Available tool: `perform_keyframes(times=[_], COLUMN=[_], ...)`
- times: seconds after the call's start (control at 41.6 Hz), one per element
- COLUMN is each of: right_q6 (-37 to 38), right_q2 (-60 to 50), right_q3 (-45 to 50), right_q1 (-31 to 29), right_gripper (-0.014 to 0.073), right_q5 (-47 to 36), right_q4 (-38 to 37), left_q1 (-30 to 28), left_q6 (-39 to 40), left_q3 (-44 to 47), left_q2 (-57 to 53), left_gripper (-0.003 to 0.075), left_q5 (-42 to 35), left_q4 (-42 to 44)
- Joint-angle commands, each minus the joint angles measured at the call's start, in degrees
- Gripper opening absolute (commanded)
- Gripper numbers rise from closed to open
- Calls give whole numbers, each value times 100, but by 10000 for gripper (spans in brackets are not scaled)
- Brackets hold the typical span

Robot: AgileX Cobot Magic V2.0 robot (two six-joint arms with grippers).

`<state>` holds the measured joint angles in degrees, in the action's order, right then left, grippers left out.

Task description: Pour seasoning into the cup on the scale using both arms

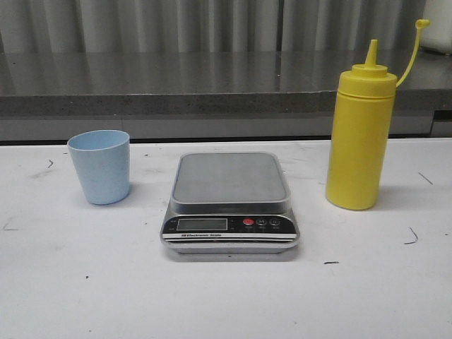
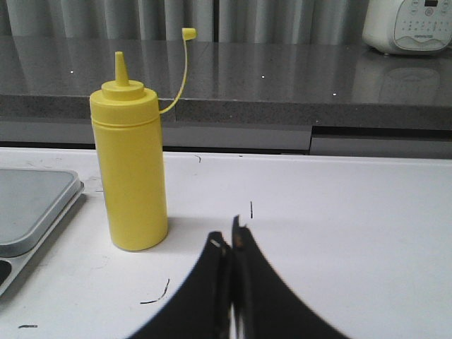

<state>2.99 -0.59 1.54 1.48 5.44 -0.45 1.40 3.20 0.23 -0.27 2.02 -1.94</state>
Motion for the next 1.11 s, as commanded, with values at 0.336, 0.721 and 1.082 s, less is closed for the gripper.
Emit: perform_keyframes(times=[0.336,0.721,1.082], right_q6=[-17,-17,-29], right_q2=[-94,-94,181], right_q3=[-34,-34,-1812], right_q1=[-24,-24,-12], right_gripper=[-69,-69,-69], right_q5=[-476,-508,428], right_q4=[0,0,-133], left_q1=[49,49,49], left_q6=[18,18,18], left_q3=[137,137,-1580], left_q2=[-103,-103,179], left_gripper=[-20,-20,-20], left_q5=[-479,-673,186], left_q4=[-53,-53,-285])
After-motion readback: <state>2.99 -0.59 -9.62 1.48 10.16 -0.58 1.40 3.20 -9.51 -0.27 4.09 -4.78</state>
